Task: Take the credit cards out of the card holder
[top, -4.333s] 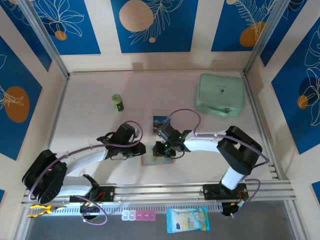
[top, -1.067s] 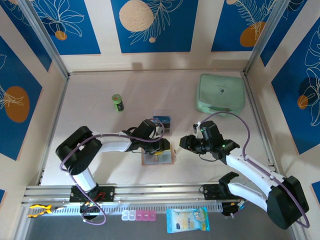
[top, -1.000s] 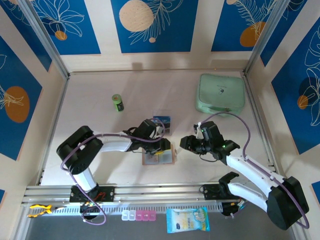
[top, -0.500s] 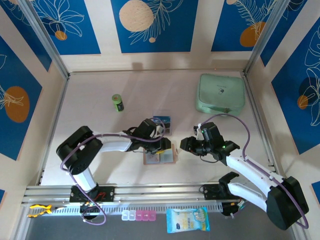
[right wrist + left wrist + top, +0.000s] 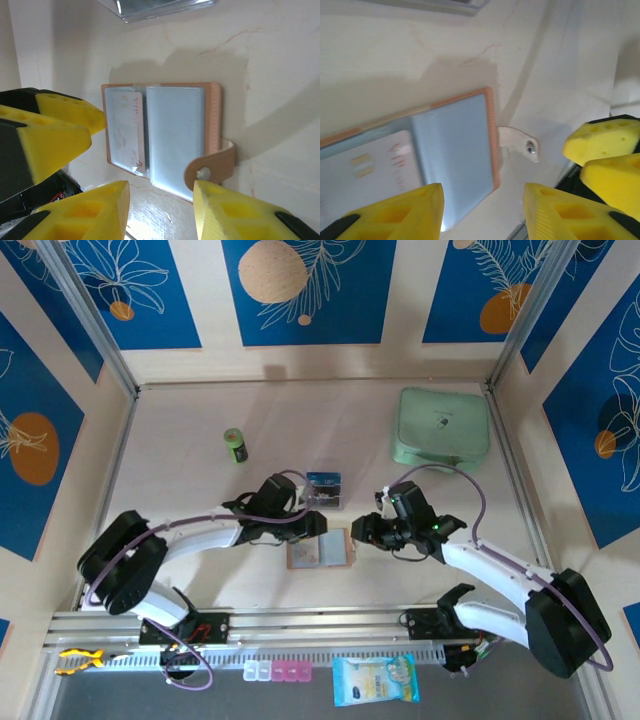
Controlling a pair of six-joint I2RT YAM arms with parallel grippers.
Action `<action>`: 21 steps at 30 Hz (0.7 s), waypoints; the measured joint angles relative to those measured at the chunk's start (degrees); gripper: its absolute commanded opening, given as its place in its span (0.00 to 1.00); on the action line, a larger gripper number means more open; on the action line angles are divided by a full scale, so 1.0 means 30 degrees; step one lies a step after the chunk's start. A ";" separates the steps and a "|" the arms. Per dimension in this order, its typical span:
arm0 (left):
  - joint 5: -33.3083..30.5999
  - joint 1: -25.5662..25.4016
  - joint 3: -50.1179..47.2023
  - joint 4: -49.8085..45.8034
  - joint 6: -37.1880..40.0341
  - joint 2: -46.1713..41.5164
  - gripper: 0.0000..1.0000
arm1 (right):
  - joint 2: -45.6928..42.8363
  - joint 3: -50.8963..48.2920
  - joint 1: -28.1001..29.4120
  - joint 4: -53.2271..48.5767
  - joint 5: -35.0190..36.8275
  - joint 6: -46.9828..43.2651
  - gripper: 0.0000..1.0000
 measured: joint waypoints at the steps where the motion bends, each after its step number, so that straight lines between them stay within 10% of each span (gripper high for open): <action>1: -0.0044 0.0182 -0.0255 -0.0073 0.0036 -0.0233 0.41 | 0.0255 0.0175 0.0175 0.0117 -0.0007 0.0022 0.38; 21: -0.0211 0.1530 -0.2834 -0.0561 0.0678 -0.1515 0.09 | 0.6193 0.3016 0.3388 0.1902 0.0044 0.0568 0.34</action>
